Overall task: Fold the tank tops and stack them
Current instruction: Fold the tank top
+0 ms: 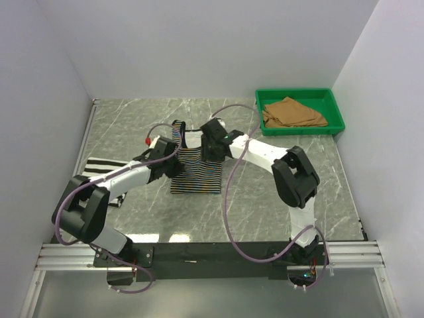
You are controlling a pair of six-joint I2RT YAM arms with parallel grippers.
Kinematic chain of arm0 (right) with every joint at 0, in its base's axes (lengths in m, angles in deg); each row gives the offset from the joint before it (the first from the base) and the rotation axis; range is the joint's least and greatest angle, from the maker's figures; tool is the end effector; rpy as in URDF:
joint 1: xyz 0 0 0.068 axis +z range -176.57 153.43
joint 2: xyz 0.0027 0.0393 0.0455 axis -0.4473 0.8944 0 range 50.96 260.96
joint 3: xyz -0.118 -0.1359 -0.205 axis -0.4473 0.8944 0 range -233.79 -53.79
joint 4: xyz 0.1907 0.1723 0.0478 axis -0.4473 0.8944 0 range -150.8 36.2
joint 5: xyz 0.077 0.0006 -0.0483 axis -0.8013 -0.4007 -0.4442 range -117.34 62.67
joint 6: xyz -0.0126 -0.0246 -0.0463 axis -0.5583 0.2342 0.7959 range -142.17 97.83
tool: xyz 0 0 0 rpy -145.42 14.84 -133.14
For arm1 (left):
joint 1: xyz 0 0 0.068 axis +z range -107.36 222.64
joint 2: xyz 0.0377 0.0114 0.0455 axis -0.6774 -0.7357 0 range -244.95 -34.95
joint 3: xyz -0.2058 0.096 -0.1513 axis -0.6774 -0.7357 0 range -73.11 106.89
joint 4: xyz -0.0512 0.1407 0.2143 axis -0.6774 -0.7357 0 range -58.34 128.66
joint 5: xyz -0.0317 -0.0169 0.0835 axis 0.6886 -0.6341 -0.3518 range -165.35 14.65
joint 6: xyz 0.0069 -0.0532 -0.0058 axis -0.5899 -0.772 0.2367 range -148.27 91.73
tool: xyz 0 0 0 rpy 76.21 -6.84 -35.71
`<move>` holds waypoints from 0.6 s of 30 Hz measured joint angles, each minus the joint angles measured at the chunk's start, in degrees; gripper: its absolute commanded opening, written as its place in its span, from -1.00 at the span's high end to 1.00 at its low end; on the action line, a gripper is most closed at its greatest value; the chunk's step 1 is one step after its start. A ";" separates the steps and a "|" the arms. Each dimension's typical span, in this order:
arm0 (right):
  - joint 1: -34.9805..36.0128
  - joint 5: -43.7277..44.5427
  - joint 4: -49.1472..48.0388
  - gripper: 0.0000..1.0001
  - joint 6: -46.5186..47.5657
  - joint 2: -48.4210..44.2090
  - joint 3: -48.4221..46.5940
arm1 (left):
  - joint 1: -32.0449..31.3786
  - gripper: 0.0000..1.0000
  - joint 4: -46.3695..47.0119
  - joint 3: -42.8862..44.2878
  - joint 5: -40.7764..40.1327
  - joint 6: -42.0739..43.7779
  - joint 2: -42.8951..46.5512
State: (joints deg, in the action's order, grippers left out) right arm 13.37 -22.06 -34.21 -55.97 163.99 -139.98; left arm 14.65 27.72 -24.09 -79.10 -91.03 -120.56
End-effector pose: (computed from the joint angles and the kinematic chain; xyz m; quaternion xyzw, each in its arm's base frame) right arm 0.3349 0.2762 0.2114 -0.0364 0.9479 0.1531 0.2770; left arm 0.2715 -0.1415 0.1981 -0.2897 0.8855 -0.2362 0.2760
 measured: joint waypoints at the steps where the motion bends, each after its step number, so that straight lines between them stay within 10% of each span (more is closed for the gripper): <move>1: 0.85 0.15 -0.02 -0.04 -0.02 0.83 0.11 | -0.15 0.80 -0.31 -1.29 -0.68 -0.52 -0.24; 18: 13.57 5.42 -8.98 -0.02 -6.23 -14.12 29.20 | -18.51 0.81 0.02 -14.78 -5.49 -9.92 5.62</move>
State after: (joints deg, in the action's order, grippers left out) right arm 26.95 -16.64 -43.19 -62.20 149.87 -110.78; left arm -3.86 27.74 -38.87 -84.59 -100.96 -114.94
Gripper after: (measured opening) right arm 0.511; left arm 0.083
